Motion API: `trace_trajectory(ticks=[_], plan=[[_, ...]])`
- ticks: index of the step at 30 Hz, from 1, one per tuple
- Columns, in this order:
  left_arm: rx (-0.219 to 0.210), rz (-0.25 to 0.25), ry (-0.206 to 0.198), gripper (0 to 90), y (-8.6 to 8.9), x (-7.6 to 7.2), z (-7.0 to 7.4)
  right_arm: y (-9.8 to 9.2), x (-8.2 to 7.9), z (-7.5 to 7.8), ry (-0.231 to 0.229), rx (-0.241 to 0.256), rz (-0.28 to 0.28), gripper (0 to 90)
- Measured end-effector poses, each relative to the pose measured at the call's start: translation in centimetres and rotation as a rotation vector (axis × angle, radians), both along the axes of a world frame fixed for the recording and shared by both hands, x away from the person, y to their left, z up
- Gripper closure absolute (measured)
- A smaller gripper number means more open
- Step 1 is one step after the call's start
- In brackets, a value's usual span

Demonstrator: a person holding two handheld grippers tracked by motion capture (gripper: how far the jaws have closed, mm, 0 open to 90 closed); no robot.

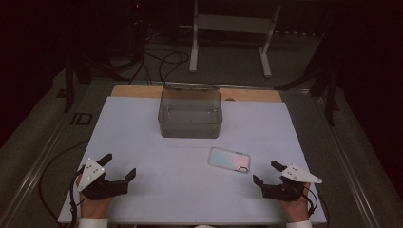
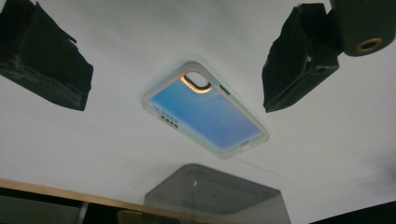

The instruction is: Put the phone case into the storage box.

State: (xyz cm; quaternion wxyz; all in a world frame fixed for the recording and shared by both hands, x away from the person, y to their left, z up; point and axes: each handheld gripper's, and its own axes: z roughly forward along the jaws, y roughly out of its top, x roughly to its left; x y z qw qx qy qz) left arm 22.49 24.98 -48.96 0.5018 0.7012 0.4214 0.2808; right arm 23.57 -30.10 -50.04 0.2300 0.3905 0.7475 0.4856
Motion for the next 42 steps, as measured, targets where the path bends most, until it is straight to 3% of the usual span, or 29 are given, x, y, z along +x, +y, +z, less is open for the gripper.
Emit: trace_trajectory(ticks=[10,18,24,25,28,42], plan=[[0.026,0.019,0.032,2.5,-0.1,0.3,-0.4,0.3,0.1,-0.2,0.004,-0.008,0.014,8.9],[0.023,0.024,0.052,2.6,-0.5,0.6,-0.4,0.3,0.1,-0.2,0.002,-0.015,0.004,8.8],[0.016,0.017,0.061,2.1,-0.9,1.0,0.4,0.5,0.2,-0.3,0.004,-0.015,0.004,8.8],[0.026,0.026,0.079,0.6,-1.1,1.2,0.5,0.5,0.2,-0.3,0.003,-0.014,0.004,8.9],[0.036,0.036,0.076,0.3,-1.2,1.3,0.6,0.5,0.2,-0.3,0.002,-0.015,0.003,8.8],[0.009,-0.025,0.076,0.2,-3.4,2.9,2.3,0.6,0.1,-0.2,-0.007,-0.005,-0.002,8.1]])
